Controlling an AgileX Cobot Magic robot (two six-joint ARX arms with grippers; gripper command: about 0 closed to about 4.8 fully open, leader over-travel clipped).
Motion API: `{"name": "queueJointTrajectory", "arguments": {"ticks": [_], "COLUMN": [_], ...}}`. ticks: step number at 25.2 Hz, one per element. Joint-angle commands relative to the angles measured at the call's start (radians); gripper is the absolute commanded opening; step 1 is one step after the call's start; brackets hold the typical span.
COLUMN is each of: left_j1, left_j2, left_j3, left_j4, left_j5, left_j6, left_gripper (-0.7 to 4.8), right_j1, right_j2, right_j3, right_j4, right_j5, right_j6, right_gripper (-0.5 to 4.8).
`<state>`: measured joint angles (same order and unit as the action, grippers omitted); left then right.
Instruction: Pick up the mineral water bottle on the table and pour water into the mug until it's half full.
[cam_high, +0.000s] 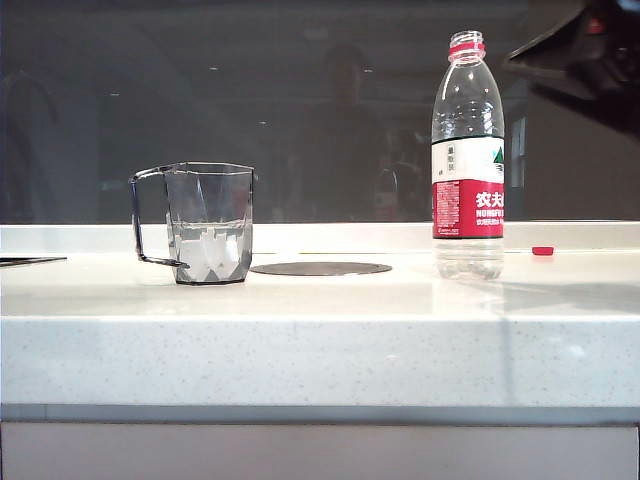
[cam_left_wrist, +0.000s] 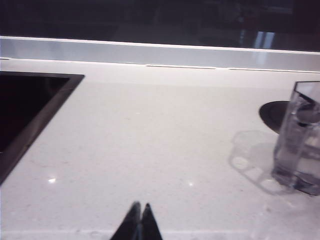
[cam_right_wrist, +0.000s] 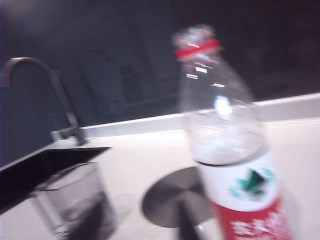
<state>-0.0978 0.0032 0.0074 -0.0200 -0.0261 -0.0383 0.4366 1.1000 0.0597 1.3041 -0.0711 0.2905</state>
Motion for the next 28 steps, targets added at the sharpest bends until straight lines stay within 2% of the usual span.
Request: {"name": "queueJointTrajectory", "arguments": {"ticks": [1, 3, 6, 15, 28], "left_j1": [0.025, 0.024, 0.024, 0.024, 0.022], "left_j2": [0.0, 0.0, 0.0, 0.0, 0.0], "left_j3": [0.003, 0.003, 0.003, 0.003, 0.003], "left_j4": [0.006, 0.006, 0.006, 0.006, 0.006], "left_j5": [0.004, 0.004, 0.004, 0.004, 0.004], "left_j6": [0.002, 0.002, 0.002, 0.002, 0.002], "left_gripper": [-0.04, -0.04, -0.04, -0.04, -0.04], "right_j1": [0.0, 0.0, 0.0, 0.0, 0.0], "right_j2": [-0.07, -0.098, -0.144, -0.285, -0.305], "right_j3": [-0.001, -0.001, -0.001, -0.001, -0.001], "right_j4": [-0.053, -0.086, -0.141, -0.301, -0.343], "right_j5": [-0.065, -0.064, -0.066, -0.063, -0.062], "right_j6": [0.033, 0.052, 0.055, 0.06, 0.056], "right_gripper": [0.49, 0.48, -0.08, -0.09, -0.08]}}
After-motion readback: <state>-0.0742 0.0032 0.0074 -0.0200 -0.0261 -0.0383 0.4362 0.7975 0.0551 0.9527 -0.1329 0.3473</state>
